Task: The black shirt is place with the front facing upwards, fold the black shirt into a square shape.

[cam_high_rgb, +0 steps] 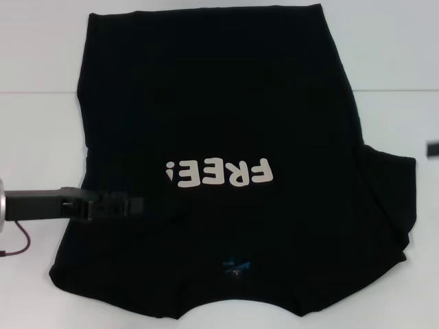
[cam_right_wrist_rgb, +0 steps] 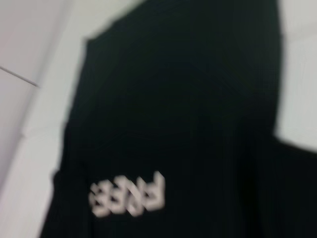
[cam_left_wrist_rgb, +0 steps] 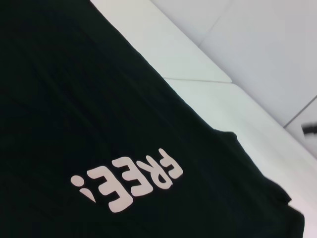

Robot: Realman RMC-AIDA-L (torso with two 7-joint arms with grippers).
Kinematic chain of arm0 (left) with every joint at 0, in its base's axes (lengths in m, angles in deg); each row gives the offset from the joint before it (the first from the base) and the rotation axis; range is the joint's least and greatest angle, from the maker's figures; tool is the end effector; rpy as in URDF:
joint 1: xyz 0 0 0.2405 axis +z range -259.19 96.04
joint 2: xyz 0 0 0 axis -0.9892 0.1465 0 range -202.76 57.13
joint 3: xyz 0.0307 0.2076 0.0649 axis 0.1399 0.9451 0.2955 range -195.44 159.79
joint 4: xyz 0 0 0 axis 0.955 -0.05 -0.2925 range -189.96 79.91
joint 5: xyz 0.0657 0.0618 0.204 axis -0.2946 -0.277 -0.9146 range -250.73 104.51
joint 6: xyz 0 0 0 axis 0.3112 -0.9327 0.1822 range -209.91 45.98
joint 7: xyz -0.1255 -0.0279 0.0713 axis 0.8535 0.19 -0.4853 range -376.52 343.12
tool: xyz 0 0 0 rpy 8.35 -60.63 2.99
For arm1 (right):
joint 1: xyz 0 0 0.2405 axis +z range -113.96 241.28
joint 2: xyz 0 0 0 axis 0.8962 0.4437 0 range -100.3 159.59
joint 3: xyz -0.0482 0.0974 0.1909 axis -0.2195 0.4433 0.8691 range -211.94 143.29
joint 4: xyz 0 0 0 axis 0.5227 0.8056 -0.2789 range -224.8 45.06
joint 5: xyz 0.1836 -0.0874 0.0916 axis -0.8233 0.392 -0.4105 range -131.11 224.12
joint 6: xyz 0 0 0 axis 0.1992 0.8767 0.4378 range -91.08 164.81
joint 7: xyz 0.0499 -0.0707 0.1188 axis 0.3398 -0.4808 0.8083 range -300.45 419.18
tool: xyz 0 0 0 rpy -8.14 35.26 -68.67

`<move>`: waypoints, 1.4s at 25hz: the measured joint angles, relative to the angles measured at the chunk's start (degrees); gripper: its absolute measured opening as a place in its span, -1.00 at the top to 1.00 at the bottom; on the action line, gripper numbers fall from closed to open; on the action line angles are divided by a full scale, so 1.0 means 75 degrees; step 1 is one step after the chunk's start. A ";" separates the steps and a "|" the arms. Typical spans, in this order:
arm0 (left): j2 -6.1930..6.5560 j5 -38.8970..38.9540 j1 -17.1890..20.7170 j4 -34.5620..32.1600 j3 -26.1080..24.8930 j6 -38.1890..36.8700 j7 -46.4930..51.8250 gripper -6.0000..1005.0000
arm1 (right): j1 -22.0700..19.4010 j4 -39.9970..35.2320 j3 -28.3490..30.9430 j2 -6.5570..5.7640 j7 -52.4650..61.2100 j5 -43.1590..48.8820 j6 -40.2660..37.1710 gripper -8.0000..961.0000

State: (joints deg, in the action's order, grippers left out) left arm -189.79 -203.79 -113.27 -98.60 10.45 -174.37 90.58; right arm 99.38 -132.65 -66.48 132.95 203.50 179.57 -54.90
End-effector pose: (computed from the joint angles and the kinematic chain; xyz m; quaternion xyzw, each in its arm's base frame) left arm -0.2712 0.3274 0.0555 -0.8730 -0.4350 -0.1846 0.1206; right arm 0.2789 0.3615 0.1434 -0.7346 0.6444 0.1422 0.1579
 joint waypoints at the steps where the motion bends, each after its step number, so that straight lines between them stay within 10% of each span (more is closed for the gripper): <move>1: -0.0047 0.0050 -0.0005 0.0007 -0.0048 0.0086 0.0229 -0.07 | -0.0036 -0.0011 0.0052 -0.0013 0.0085 0.0224 -0.0086 -0.96; 8: -0.0084 0.0070 -0.0261 0.0078 -0.0066 0.0251 0.0618 -0.07 | -0.0120 0.0195 0.0177 0.0037 0.0211 0.0822 -0.0295 -0.96; 35: -0.0141 0.0081 -0.0437 0.0291 -0.0044 0.0718 0.0634 -0.06 | 0.0413 0.1286 -0.0737 0.0593 0.0423 0.1634 0.1284 0.04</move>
State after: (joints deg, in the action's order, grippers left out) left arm -190.85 -203.18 -116.55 -96.42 10.12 -168.98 95.34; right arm 102.47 -123.01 -72.01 137.40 206.67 191.83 -45.27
